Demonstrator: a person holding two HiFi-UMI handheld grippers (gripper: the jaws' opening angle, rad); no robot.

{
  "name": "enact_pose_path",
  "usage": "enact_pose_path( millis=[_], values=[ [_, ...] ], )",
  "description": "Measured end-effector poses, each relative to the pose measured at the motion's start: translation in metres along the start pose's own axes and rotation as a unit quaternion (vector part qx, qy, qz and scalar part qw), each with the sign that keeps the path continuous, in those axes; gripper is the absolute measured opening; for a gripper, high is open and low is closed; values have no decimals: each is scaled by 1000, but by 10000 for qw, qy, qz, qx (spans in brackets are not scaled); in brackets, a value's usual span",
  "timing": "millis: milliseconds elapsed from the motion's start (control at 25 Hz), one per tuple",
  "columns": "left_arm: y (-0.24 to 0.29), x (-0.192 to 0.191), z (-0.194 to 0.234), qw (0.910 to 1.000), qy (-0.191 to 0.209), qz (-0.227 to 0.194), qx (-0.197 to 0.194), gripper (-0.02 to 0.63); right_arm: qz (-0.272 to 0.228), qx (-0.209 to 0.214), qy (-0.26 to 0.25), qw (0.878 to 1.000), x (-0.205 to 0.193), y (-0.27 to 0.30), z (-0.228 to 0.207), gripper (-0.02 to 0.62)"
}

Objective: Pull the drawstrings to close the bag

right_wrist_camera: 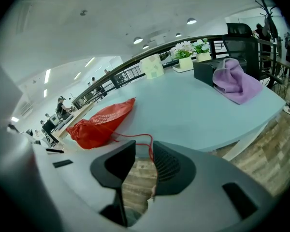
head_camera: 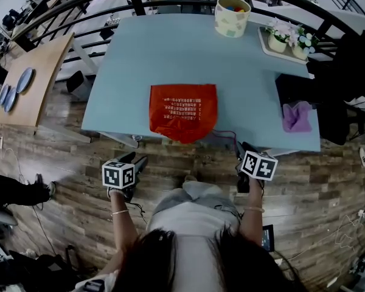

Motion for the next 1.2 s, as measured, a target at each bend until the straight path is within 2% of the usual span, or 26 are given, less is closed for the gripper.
enact_pose_path(
  millis=[240, 480, 960, 1200],
  values=[
    [-15, 8, -8, 9993, 99, -342, 143, 230, -107, 37, -144, 9998, 2, -5, 11, 107],
    [-28, 16, -14, 9977, 303, -599, 89, 225, -245, -60, -371, 9990, -1, -15, 30, 107],
    [-68, -9, -19, 9946, 543, -877, 87, 134, -489, -171, -719, 9961, -32, -41, 79, 84],
    [-80, -27, -29, 9923, 676, -1038, 91, 120, -653, -152, -942, 9933, -46, -58, 99, 78]
  ],
)
Point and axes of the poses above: the fingertips, and each gripper's own axes: y forward along the fingers, z to its left, x out of its top, the point moved 9 cm from there along -y, backward along the fingers, and after that the axes turned 12 degrees about z, right-handed, at the moved point
